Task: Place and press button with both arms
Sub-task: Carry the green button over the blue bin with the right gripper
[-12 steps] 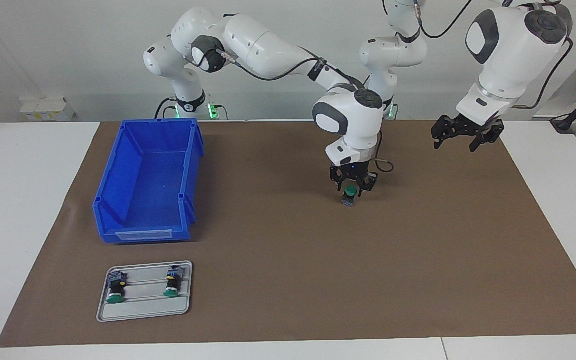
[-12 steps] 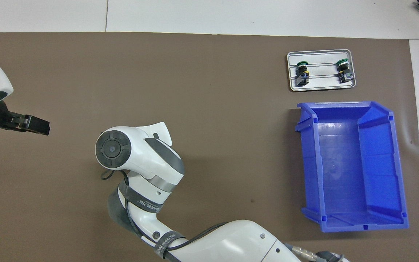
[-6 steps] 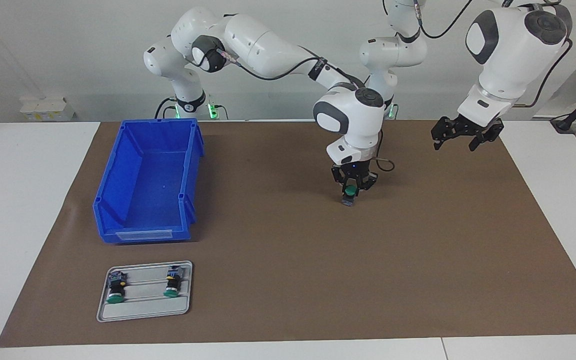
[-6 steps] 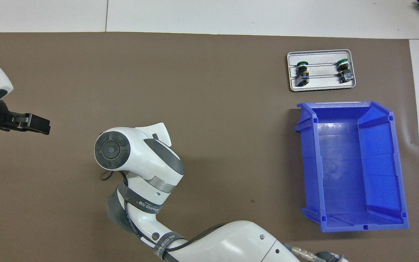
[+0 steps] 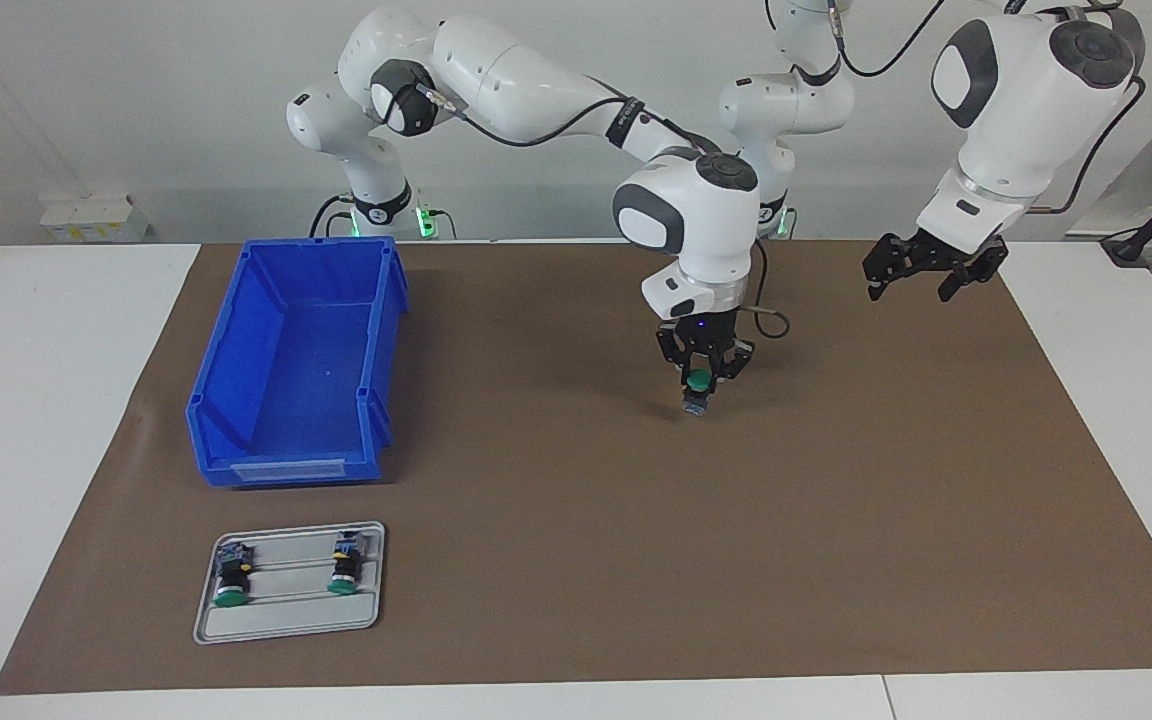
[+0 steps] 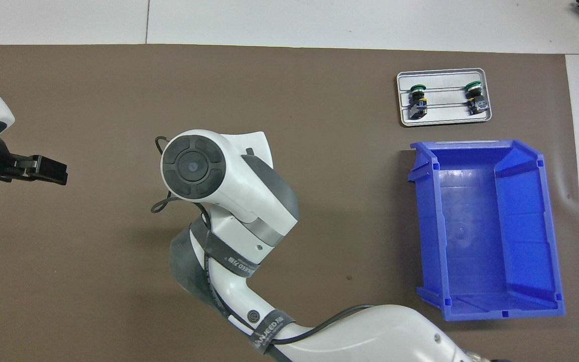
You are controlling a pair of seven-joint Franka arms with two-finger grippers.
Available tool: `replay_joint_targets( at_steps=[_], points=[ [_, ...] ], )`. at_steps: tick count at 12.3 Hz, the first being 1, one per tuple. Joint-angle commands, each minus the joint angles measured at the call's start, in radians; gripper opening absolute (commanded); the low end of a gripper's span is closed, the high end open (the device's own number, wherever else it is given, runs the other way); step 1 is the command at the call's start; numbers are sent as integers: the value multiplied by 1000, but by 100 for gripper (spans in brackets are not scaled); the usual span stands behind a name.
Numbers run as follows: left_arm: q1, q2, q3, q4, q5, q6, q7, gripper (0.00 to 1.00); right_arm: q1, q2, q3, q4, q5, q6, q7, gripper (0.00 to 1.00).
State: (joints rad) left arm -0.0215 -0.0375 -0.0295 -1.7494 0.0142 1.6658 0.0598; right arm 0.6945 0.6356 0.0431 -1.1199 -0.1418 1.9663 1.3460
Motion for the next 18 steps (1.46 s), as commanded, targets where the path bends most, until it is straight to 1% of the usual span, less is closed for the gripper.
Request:
replay_joint_targets(
  at_steps=[1, 2, 4, 7, 8, 9, 11, 12, 14, 16, 18],
  points=[
    [5, -22, -3, -19, 16, 6, -11, 100, -94, -235, 18, -263, -1, 11, -48, 0],
    [5, -22, -3, -19, 16, 6, -11, 100, -128, -299, 17, -329, 13, 8, -114, 0],
    [5, -22, -3, -19, 16, 6, -11, 100, -205, -403, 17, -435, 36, -3, -219, 0],
    [5, -22, -3, -19, 16, 6, -11, 100, -341, -572, 15, -619, 83, -38, -515, 0],
    [5, -22, -3, -19, 16, 6, -11, 100, -384, -608, 15, -664, 84, -53, -606, 0],
    [5, -22, -3, -19, 16, 6, -11, 100, -433, -631, 15, -685, 84, -75, -713, 0],
    [5, -22, -3, -19, 16, 6, -11, 100, -528, -645, 15, -701, 85, -105, -905, 0],
    [5, -22, -3, -19, 16, 6, -11, 100, -570, -652, 17, -725, 87, -87, -986, 0],
    [5, -22, -3, -19, 16, 6, -11, 100, -647, -654, 14, -767, 152, -14, -1166, 0],
    [5, -22, -3, -19, 16, 6, -11, 100, -703, -634, 14, -793, 159, 34, -1261, 0],
    [5, -22, -3, -19, 16, 6, -11, 100, -751, -594, 14, -811, 160, 83, -1350, 0]
  ],
)
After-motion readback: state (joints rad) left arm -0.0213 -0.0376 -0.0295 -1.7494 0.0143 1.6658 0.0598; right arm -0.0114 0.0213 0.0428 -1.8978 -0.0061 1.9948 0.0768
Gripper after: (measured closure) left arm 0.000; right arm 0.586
